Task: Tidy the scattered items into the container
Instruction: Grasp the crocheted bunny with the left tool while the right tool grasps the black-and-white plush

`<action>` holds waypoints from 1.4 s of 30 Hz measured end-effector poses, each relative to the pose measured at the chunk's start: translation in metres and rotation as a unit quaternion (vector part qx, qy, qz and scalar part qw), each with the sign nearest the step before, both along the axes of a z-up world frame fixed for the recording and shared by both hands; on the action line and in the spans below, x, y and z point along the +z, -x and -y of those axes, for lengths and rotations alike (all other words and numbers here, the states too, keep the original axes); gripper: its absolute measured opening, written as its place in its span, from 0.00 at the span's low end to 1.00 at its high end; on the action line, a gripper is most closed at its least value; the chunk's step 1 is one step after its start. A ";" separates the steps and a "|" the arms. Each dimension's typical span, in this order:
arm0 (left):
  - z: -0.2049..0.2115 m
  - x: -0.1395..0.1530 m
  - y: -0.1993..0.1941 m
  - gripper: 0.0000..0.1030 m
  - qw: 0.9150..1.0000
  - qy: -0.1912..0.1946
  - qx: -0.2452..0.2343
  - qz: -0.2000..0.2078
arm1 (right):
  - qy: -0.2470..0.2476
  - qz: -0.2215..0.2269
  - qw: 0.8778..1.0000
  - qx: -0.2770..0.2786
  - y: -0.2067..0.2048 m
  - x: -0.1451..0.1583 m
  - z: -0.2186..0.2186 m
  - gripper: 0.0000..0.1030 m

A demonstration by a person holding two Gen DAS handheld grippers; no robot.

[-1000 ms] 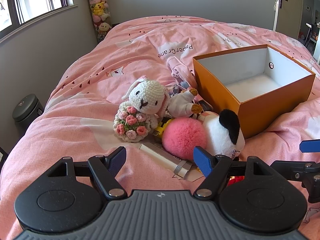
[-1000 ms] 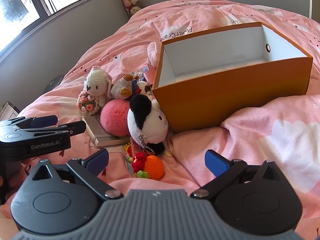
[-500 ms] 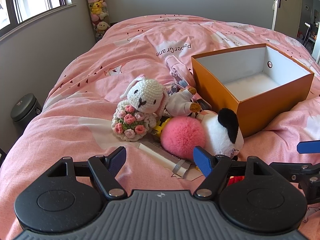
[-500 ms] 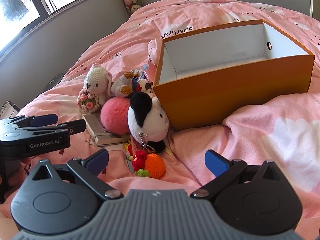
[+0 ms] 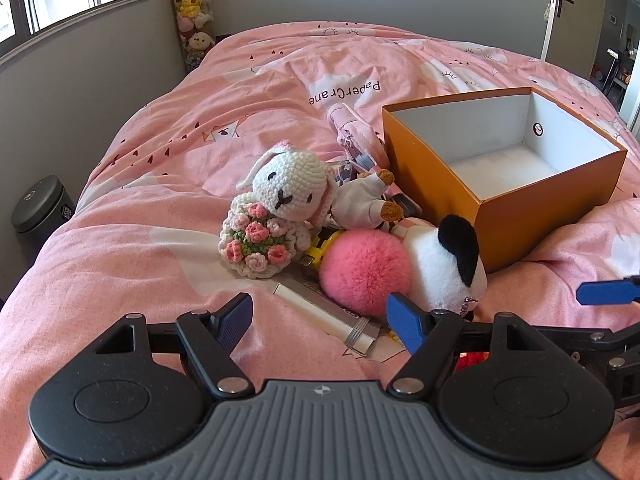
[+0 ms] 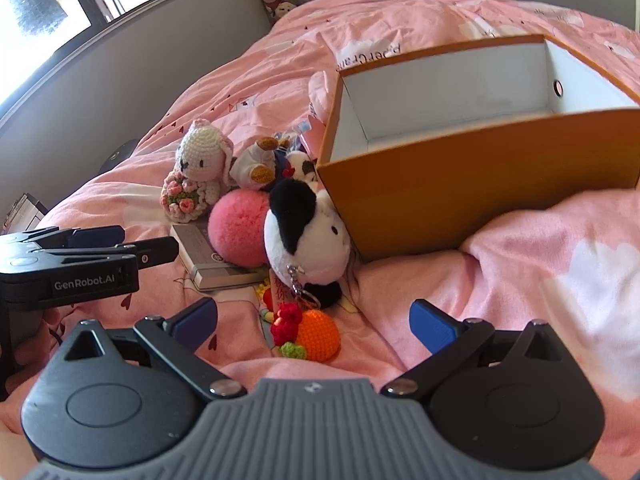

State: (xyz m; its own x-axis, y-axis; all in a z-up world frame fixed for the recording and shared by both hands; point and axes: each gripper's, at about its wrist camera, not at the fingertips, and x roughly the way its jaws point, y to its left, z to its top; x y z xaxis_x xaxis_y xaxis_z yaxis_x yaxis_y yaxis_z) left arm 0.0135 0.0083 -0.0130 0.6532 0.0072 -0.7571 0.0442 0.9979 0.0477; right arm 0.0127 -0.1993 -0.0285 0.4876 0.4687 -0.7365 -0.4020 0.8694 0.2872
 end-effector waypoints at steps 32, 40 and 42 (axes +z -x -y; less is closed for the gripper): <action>-0.018 -0.032 -0.068 0.80 0.993 -0.114 -0.033 -0.012 | -0.021 -0.074 0.996 0.038 -0.077 -0.047 -0.034 0.73; -0.011 -0.061 -0.085 0.83 0.982 -0.178 -0.051 -0.035 | -0.015 -0.092 0.995 0.044 -0.083 -0.057 -0.038 0.77; -0.011 -0.065 -0.089 0.83 0.982 -0.178 -0.051 -0.037 | -0.016 -0.095 0.994 0.042 -0.085 -0.059 -0.038 0.77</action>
State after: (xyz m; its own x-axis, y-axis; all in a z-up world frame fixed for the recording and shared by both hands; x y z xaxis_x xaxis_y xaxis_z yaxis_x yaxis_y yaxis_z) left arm 0.1021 0.0196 -0.0776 0.6071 0.2173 -0.7643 0.1588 0.9093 0.3847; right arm 0.0976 -0.1614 -0.0878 0.2995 0.5256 -0.7963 -0.4079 0.8250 0.3911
